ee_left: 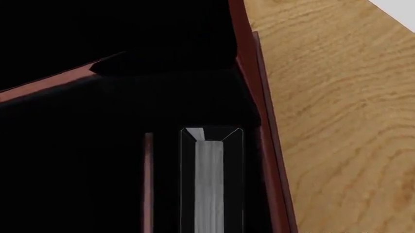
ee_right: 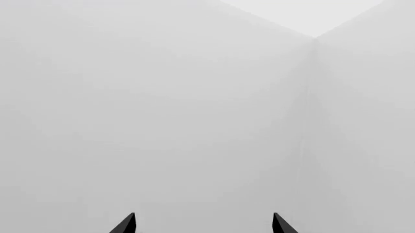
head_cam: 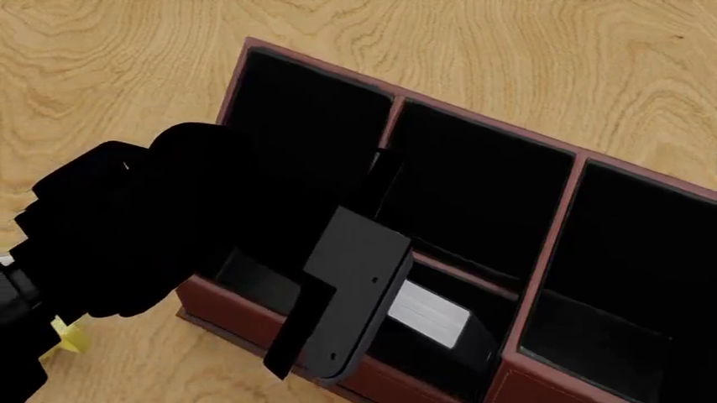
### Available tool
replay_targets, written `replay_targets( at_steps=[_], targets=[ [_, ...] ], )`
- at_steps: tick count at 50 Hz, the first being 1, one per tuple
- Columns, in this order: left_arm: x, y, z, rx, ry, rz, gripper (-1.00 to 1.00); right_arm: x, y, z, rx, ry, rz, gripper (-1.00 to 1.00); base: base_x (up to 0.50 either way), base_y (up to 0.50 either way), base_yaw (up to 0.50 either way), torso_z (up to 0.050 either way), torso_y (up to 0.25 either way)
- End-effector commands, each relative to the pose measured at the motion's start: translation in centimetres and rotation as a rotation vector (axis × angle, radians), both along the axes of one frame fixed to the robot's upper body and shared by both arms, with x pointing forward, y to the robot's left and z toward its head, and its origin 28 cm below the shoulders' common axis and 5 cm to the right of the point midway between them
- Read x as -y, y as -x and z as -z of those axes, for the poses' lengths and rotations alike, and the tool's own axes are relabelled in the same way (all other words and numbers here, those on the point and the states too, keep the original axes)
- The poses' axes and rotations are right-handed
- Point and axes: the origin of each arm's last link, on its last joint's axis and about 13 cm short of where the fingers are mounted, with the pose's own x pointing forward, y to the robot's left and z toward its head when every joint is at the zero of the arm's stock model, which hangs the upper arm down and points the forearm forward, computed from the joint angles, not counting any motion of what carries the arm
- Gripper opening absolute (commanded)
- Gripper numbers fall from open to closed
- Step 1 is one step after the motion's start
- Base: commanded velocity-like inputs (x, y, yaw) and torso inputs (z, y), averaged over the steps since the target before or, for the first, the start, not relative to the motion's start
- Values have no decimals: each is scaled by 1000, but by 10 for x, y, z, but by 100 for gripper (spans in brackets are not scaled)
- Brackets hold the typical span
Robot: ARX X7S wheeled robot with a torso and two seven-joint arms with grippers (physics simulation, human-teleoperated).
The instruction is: Pick up the book and place it in the back compartment of the caddy.
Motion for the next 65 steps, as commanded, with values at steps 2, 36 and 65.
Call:
replay_targets(
  at_steps=[2,36,65],
  targets=[
    [12,3,9,-41,26,13,-100,1,-1,1,-1,-1,1,100,0,-2,-5,0,0],
    [11,8,4,-52,32,-1,100,1,1,1,-3,0,2,100,0,0,0,0,0],
    [-15,31,-4,-44,-6,1,100,0,6,-3,10,0,1,100,0,0,0,0,0]
  ],
)
